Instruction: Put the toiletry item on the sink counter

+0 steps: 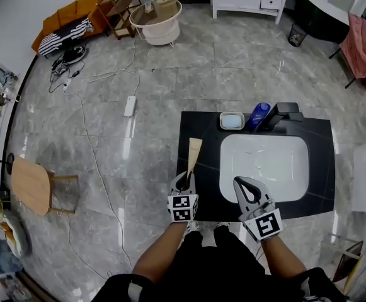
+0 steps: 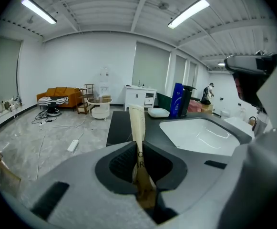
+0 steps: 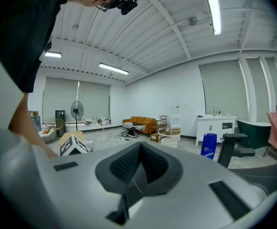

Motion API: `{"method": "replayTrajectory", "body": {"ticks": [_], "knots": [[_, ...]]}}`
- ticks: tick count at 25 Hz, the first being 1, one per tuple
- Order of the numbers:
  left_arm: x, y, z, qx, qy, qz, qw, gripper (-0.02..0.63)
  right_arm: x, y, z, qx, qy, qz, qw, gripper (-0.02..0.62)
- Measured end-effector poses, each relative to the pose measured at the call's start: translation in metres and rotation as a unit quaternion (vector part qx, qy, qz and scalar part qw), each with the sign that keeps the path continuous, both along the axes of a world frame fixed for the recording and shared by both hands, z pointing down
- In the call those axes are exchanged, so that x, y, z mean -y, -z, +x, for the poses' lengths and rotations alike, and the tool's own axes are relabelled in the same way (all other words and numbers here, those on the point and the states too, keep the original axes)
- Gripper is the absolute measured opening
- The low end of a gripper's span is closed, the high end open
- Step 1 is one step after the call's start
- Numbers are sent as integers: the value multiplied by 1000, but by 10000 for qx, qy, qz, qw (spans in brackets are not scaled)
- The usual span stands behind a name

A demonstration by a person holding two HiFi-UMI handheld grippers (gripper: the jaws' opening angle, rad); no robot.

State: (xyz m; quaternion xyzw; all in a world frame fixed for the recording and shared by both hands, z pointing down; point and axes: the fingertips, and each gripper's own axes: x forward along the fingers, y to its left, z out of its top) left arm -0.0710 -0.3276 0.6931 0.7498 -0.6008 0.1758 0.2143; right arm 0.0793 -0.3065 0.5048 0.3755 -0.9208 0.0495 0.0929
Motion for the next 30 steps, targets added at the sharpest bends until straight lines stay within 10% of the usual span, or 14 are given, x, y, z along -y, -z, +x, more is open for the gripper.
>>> {"method": "replayTrajectory", "body": {"ticks": [18, 30], "knots": [[15, -37, 6, 103, 223, -527, 9983, 80, -9, -4, 16, 38, -69, 23, 10000, 6], [11, 47, 6, -268, 97, 506, 9983, 178, -13, 14, 9, 64, -173, 286, 9994, 6]]}}
